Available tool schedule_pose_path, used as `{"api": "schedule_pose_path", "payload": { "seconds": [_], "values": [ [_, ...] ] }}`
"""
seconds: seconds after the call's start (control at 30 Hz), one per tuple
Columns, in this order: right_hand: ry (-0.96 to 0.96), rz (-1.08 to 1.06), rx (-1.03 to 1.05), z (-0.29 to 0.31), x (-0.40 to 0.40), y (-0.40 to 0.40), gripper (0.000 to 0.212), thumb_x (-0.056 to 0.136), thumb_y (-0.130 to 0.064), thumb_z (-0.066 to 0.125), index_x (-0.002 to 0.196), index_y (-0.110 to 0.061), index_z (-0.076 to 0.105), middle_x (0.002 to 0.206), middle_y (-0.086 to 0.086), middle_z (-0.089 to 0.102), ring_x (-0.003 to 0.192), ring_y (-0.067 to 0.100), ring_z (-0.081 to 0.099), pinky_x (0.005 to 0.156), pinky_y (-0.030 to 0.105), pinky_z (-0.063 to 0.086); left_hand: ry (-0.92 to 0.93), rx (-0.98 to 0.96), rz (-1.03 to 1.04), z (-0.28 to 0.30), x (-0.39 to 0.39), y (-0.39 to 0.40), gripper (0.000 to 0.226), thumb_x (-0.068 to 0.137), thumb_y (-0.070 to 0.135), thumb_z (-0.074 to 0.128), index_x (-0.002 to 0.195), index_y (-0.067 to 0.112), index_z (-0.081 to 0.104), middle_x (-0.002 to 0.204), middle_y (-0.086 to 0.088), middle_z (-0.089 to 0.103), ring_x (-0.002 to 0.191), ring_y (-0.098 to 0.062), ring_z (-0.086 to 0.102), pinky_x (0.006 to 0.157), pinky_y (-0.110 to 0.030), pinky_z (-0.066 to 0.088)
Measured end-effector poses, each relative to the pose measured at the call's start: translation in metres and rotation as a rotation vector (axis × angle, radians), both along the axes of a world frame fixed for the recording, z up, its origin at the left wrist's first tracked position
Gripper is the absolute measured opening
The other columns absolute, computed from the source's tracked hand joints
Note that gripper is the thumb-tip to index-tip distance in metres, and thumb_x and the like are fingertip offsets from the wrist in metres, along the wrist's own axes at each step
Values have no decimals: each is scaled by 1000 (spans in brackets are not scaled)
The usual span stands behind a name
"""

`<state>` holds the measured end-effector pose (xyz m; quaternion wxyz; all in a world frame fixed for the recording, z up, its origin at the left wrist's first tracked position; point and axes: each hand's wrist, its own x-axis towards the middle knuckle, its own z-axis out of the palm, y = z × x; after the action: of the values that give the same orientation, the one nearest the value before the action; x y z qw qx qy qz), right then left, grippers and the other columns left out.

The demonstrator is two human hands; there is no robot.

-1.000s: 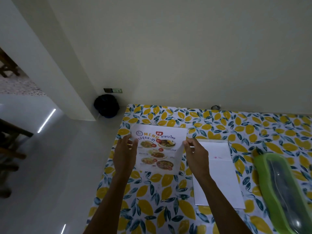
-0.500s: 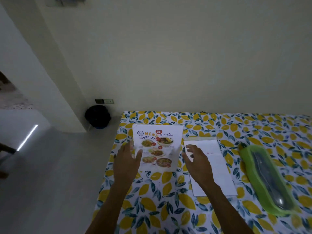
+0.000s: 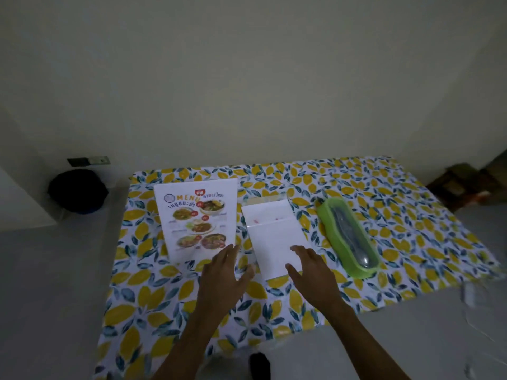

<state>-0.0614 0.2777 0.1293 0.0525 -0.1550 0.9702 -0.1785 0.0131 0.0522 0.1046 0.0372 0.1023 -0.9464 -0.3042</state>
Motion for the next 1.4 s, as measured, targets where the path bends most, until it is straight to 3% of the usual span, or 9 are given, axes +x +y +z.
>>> {"api": "schedule_pose_path", "payload": {
  "seconds": [0.2,0.33,0.57,0.87,1.2,1.4],
  "values": [
    [-34,-22,-14,-17,-25,40,44,97,-44,49,138,-29,43,135,3,54,121,25,54,81,41,55,-25,17,-19,-14,-28,38,88,85,80,25,150,23,40,156,-1,42,141,-20,41,109,-46,42],
    [-77,12,-29,-39,-53,60,44,97,-42,50,138,-29,44,134,3,55,122,25,54,83,41,54,-81,6,29,-31,-52,60,77,89,72,39,149,24,40,154,0,44,141,-20,41,110,-47,40],
    [-236,75,-54,-79,-111,92,44,94,-40,53,135,-27,46,129,5,58,119,27,54,91,43,51,-293,20,145,-64,-89,105,77,91,71,39,151,24,37,155,-1,42,141,-21,39,116,-48,32],
    [-390,104,-6,-110,-148,111,40,93,-42,53,131,-31,45,127,5,58,122,28,54,96,46,50,-467,78,305,-92,-101,129,77,90,65,51,150,18,37,152,-8,44,139,-27,42,110,-45,40],
    [-437,83,-93,-126,-142,111,41,96,-34,56,134,-21,47,126,11,61,115,30,58,89,40,51,-427,144,395,-103,-107,136,73,87,55,64,145,15,44,144,-14,47,132,-32,44,106,-42,42],
    [-508,-111,-234,-120,-135,105,48,88,-30,66,132,-20,50,125,10,62,114,29,60,93,40,51,-354,237,407,-103,-105,137,72,81,44,76,141,16,48,136,-13,53,126,-30,46,105,-41,40]
  ]
}}
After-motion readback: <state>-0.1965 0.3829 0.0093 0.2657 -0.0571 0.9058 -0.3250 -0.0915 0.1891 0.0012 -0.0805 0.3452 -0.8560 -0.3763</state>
